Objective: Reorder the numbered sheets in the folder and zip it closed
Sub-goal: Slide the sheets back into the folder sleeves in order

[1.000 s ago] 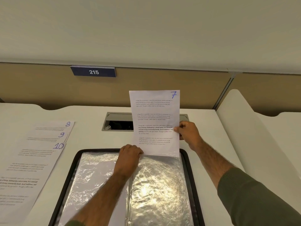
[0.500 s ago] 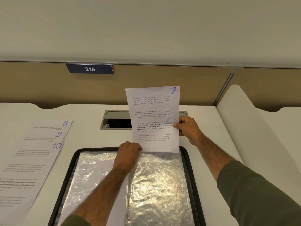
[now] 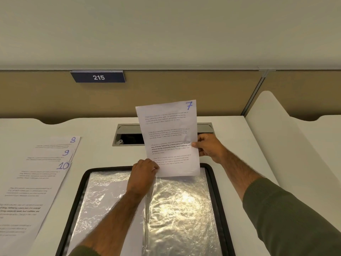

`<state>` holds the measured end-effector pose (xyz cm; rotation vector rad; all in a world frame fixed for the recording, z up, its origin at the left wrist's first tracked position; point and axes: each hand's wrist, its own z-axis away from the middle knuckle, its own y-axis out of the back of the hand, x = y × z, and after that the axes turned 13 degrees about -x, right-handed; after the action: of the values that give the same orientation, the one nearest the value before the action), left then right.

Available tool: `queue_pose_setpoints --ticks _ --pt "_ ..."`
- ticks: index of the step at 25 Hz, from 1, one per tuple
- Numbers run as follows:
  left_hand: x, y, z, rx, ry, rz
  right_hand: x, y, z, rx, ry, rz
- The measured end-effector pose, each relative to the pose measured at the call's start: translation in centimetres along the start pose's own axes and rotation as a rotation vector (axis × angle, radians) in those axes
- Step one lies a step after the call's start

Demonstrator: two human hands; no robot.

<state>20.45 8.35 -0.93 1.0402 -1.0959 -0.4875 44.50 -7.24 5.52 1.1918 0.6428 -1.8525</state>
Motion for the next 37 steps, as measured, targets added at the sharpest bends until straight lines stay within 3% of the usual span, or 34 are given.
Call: queue_pose_setpoints --ticks 5,12,21,27,29,32,37 --pt "-0.6 0.3 0.0 -0.064 -0.011 0.015 -0.3 1.2 0.3 0.04 0.018 -0.037" --pt "-0.4 -0.2 1.2 0.027 -0.078 -0.099 0.6 0.7 0.3 0.029 0.012 -0.129" --pt "-1.0 0.5 -0.1 -0.116 0.011 0.118 -0.1 1.4 -0.5 -0.018 -0.029 -0.082" --pt "-0.9 0.3 -1.0 -0.026 0.072 0.255 0.5 1.6 -0.8 -0.046 -0.059 -0.072" --pt "-1.3 0.4 -1.0 -0.039 0.07 0.237 0.7 2.0 -0.9 -0.036 -0.062 -0.08" --pt "-0.8 0.2 -0.8 -0.185 -0.024 0.102 0.9 2.5 -1.0 -0.02 -0.069 -0.086" --pt "0.7 -0.1 -1.0 -0.116 -0.049 -0.008 1.1 3.0 -1.0 -0.014 -0.071 -0.095"
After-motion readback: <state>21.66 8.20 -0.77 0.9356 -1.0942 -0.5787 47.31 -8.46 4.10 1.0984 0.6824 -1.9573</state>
